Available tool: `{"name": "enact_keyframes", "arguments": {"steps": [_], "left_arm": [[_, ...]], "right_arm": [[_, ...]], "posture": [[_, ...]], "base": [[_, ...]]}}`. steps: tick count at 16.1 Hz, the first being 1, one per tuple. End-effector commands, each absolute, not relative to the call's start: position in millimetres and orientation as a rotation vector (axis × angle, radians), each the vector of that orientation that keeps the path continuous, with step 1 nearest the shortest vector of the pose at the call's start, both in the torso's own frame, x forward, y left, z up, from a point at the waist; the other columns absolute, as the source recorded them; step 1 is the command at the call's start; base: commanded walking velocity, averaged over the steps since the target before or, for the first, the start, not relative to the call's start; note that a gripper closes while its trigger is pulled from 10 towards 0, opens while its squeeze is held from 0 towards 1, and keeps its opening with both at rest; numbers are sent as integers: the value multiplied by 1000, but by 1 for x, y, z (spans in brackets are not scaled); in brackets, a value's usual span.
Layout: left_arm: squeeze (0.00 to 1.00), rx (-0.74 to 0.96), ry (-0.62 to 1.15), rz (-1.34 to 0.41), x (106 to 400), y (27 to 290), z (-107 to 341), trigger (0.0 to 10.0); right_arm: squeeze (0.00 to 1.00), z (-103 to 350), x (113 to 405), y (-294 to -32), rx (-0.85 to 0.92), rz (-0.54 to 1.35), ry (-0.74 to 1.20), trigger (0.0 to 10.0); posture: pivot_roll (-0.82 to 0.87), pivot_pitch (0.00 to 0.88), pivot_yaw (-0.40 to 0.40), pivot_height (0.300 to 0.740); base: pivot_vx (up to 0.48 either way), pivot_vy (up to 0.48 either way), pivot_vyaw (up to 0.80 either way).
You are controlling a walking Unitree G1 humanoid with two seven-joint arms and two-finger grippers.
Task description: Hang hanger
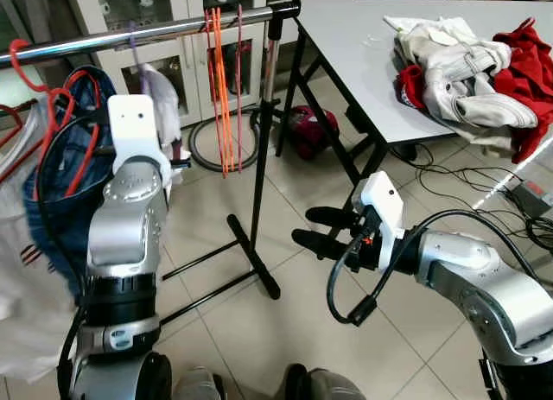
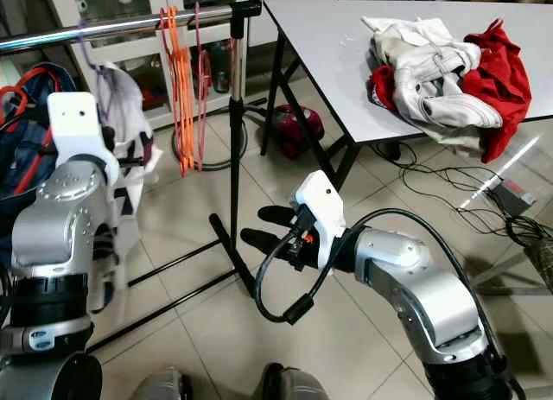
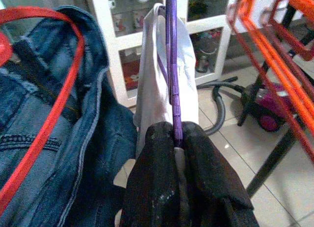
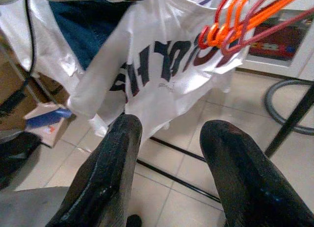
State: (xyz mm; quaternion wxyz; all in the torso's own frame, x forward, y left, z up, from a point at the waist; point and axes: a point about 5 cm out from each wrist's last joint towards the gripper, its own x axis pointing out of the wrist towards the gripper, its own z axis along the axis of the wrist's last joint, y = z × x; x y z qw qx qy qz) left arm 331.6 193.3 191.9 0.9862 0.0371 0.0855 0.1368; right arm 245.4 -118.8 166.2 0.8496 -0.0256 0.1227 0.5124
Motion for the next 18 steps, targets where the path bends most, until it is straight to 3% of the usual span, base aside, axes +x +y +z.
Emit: {"name": "enact_keyframes", "arguments": {"steps": [1, 4, 7, 8, 9, 18], "left_arm": [[0, 75, 221, 290, 329, 195, 183, 10000], [0, 126, 187, 293, 331, 200, 192, 10000], [0, 116, 169, 264, 333, 201, 197, 10000], [667, 110, 166, 264, 333, 201, 198, 10000], [1000, 88, 160, 257, 332, 201, 198, 10000], [1000, 67, 7, 247, 295, 186, 219, 10000]], "right_arm": [[0, 176, 244, -118, -65, 1112, 221, 10000], [0, 191, 228, -114, 164, 1288, 161, 10000], [0, 198, 212, -117, 285, 1427, 168, 10000], [0, 198, 212, -117, 274, 1424, 170, 10000], [0, 197, 212, -117, 264, 1414, 176, 10000], [0, 201, 217, -129, 310, 1274, 125, 10000]], "posture": [[18, 102, -99, 740], [22, 105, -94, 740], [23, 104, -85, 740], [23, 104, -85, 740], [21, 102, -81, 740], [25, 78, -76, 740]], "base": [[0, 0, 0], [0, 0, 0], [0, 0, 0], [0, 0, 0], [0, 0, 0], [0, 0, 0]]}}
